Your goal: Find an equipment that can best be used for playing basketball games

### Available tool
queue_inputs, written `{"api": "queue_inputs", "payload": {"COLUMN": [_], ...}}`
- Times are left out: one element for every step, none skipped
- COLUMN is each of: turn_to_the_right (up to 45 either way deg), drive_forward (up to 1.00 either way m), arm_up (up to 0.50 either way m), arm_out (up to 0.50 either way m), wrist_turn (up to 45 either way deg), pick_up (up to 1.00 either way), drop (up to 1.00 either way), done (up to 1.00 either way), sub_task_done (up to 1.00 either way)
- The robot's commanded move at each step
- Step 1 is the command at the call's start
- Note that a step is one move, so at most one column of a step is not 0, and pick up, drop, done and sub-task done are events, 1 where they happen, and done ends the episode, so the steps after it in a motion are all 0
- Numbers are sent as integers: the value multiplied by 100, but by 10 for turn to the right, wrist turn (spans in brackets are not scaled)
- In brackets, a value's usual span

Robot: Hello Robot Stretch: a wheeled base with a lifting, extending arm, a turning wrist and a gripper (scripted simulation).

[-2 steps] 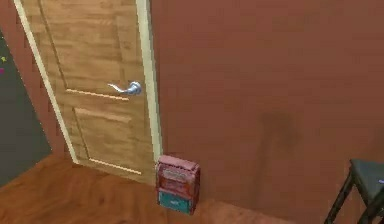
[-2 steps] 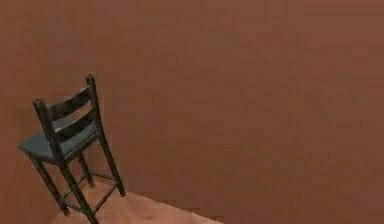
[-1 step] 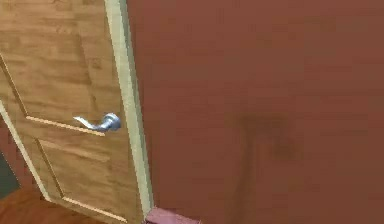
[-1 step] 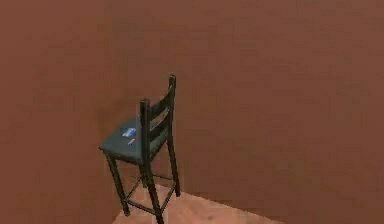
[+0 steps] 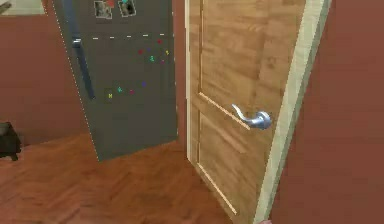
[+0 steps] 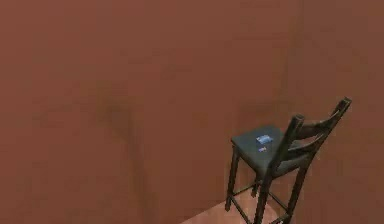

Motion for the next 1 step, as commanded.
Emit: {"api": "queue_inputs", "payload": {"turn_to_the_right": [-240], "drive_forward": [0], "arm_up": [0], "arm_out": [0], "wrist_turn": [0], "pick_up": [0], "drop": [0], "done": [0], "sub_task_done": [0]}}
